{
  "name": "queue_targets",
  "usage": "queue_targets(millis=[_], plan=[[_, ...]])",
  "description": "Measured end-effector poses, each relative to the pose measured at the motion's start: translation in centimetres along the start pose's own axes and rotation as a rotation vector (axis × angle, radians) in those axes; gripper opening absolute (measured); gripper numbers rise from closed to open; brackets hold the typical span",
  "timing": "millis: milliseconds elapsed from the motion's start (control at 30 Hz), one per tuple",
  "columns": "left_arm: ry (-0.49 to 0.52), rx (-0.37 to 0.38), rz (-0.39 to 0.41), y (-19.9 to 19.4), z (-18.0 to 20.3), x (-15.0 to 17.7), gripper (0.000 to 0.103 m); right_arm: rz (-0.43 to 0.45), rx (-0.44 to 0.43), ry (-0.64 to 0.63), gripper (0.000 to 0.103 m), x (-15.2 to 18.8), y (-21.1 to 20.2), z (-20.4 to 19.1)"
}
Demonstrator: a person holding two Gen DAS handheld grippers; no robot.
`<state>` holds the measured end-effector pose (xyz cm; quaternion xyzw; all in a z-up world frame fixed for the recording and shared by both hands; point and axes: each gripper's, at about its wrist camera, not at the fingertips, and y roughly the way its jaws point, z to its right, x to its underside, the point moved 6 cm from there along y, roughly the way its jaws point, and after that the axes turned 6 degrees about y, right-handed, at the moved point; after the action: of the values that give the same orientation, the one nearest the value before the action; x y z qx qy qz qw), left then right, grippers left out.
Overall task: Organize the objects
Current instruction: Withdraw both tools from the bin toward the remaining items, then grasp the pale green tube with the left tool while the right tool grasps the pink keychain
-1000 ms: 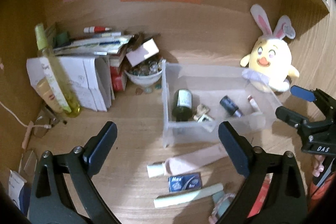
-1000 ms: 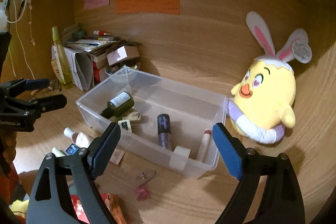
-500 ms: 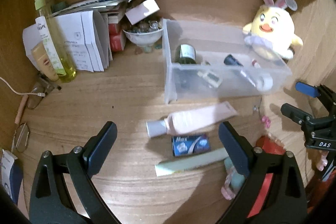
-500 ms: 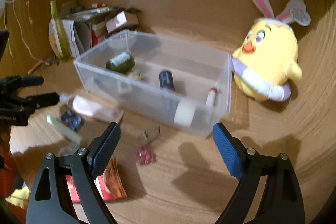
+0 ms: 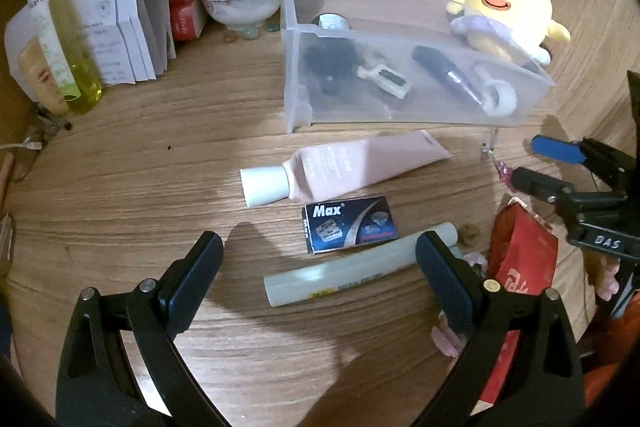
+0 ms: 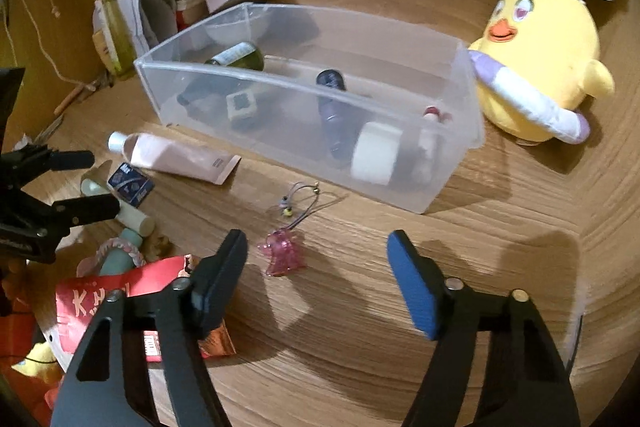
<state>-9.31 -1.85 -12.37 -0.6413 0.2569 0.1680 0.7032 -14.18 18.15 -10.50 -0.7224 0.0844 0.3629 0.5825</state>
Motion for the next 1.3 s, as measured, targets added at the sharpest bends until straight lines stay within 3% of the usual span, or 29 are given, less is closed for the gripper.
queue_targets(millis=[100, 267, 367, 433, 600, 700, 1167, 1300], plan=[[0.008, 0.016, 0.012, -0.1, 0.0, 0.1, 0.097, -0.025, -0.008, -0.019, 0.045, 0.2, 0.7, -0.6], [0.040, 0.048, 0.015, -0.3, 0.8, 0.1, 0.083, -0.042, -0.019, -0.035, 0.030, 0.4, 1.4, -1.0], [0.038, 0.080, 0.012, -0.5, 1.0, 0.2, 0.073, -0.039, -0.020, -0.038, 0.022, 0.3, 1.5, -1.1], [0.040, 0.087, 0.002, -0.4, 1.1, 0.4, 0.061, -0.037, -0.018, -0.037, 0.019, 0.3, 1.4, -1.0], [0.073, 0.044, -0.010, -0.6, 1.2, 1.2, 0.055, -0.037, -0.018, -0.040, 0.019, 0.3, 1.1, -1.1], [0.077, 0.026, -0.016, -0.8, 1.1, 1.3, 0.046, -0.035, -0.016, -0.036, 0.019, 0.2, 0.9, -0.9], [0.187, 0.055, -0.043, -0.1, 4.3, 1.1, 0.031, -0.023, -0.018, -0.014, 0.019, 0.8, 0.0, 0.2], [0.199, 0.041, -0.020, 0.1, 4.3, 0.5, 0.016, -0.034, -0.016, -0.003, 0.019, 0.7, 0.4, 0.2]])
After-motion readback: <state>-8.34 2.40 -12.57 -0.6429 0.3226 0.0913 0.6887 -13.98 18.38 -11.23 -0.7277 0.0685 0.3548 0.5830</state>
